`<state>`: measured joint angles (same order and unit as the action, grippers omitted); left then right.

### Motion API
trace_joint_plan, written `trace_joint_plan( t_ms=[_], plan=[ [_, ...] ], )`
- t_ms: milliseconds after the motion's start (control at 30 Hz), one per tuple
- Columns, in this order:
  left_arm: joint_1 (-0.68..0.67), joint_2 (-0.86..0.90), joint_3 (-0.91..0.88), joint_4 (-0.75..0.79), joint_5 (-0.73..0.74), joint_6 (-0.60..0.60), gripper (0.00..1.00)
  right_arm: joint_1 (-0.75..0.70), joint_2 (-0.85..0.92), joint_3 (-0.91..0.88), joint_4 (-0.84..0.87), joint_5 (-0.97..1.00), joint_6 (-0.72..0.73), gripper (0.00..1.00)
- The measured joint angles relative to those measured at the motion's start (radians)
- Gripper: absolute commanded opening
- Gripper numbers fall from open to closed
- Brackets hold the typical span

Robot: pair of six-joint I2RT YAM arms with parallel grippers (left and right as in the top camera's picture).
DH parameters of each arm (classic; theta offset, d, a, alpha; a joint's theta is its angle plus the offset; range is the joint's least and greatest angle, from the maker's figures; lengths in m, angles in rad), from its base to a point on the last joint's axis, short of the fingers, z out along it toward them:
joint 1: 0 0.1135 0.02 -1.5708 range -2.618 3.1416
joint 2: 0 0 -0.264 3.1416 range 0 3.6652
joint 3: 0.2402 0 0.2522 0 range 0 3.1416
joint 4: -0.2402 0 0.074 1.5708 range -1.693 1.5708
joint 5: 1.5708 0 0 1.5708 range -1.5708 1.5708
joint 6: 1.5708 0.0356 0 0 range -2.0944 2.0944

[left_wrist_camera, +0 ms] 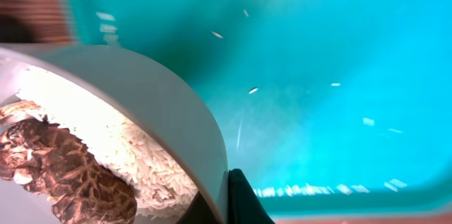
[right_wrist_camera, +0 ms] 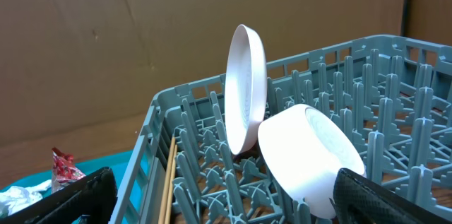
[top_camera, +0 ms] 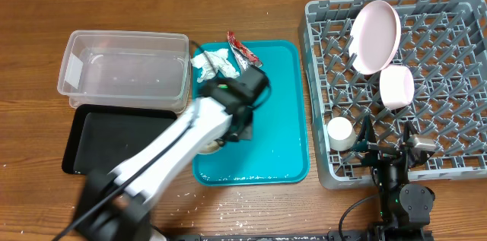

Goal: Sort waste into correct bins and load items into the dishwasher
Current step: 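Carry the scrap bowl to the black tray and tip it, then shake the tipped bowl over the black tray with the left gripper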

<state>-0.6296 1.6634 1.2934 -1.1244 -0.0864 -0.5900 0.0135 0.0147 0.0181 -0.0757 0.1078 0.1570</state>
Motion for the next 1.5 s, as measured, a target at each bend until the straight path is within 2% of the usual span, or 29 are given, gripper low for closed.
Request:
trace_joint_plan(
  t_ms=[100,267,533,700,900,1067,1267,1500],
  plan=[
    [0.093,-0.137,0.009,-0.042,0.027,-0.004,0.04,0.000,0.000,0.000,0.000,0.000,-0.001,1.00],
    [0.357,-0.252,-0.031,-0.035,0.172,0.080,0.04,0.000,0.000,0.000,0.001,0.000,0.000,1.00],
    [0.864,-0.264,-0.242,0.083,0.664,0.397,0.04,0.000,0.000,0.000,0.000,0.000,0.000,1.00],
    [1.104,-0.264,-0.349,0.150,0.958,0.609,0.04,0.000,0.000,0.000,0.000,0.000,0.000,1.00],
    [1.270,-0.264,-0.479,0.166,1.243,0.833,0.04,0.000,0.000,0.000,0.000,0.000,0.000,1.00],
    [1.334,-0.250,-0.579,0.179,1.399,0.955,0.04,0.000,0.000,0.000,0.000,0.000,0.000,1.00],
    [1.414,-0.243,-0.614,0.184,1.498,1.028,0.04,0.000,0.000,0.000,0.000,0.000,0.000,1.00],
    [1.455,-0.243,-0.614,0.185,1.525,1.069,0.04,0.000,0.000,0.000,0.000,0.000,0.000,1.00]
  ],
)
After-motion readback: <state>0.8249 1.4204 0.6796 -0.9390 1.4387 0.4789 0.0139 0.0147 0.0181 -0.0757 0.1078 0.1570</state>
